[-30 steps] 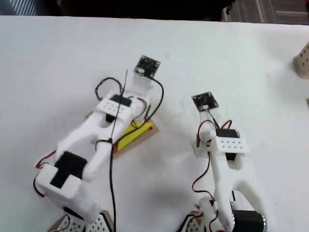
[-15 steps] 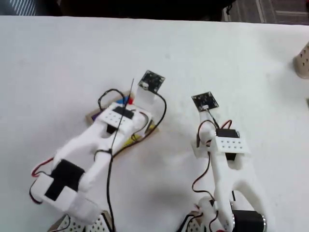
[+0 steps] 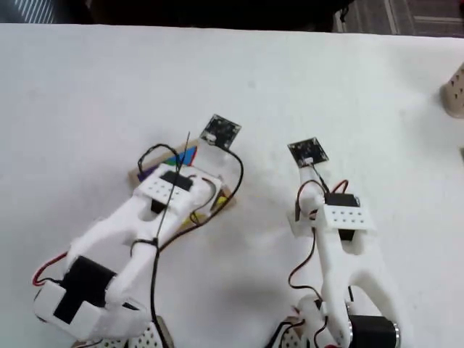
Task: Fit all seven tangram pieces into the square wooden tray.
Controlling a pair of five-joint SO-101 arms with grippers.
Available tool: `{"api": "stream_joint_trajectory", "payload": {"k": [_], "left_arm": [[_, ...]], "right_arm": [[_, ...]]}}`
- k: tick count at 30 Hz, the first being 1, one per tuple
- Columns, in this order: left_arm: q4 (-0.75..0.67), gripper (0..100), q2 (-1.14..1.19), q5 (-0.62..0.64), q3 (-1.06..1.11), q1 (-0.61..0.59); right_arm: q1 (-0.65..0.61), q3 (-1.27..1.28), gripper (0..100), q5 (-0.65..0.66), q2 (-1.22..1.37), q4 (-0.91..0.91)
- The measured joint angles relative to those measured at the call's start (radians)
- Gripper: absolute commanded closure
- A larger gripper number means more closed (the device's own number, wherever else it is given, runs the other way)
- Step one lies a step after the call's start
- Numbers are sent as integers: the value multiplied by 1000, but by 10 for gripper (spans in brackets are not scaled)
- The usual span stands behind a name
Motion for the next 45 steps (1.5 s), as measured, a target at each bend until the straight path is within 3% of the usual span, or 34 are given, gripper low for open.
{"api": "stream_joint_trajectory", "payload": {"k": [8, 16, 21, 29, 35, 45], "left_arm": [[5, 977, -3, -104, 9, 0], [-137, 979, 37, -110, 18, 0], [-149, 980, 5, -110, 26, -14], [-167, 979, -307, -35, 216, -173], [-170, 978, -560, -34, 417, -330], [-124, 977, -1086, -34, 796, -555]], "right_arm": [[0, 0, 978, 0, 0, 0], [0, 0, 978, 0, 0, 0], [0, 0, 978, 0, 0, 0], [0, 54, 979, -5, -120, -6], [-15, 206, 978, -14, -382, -60], [-175, 480, 974, -12, -908, -21]]}}
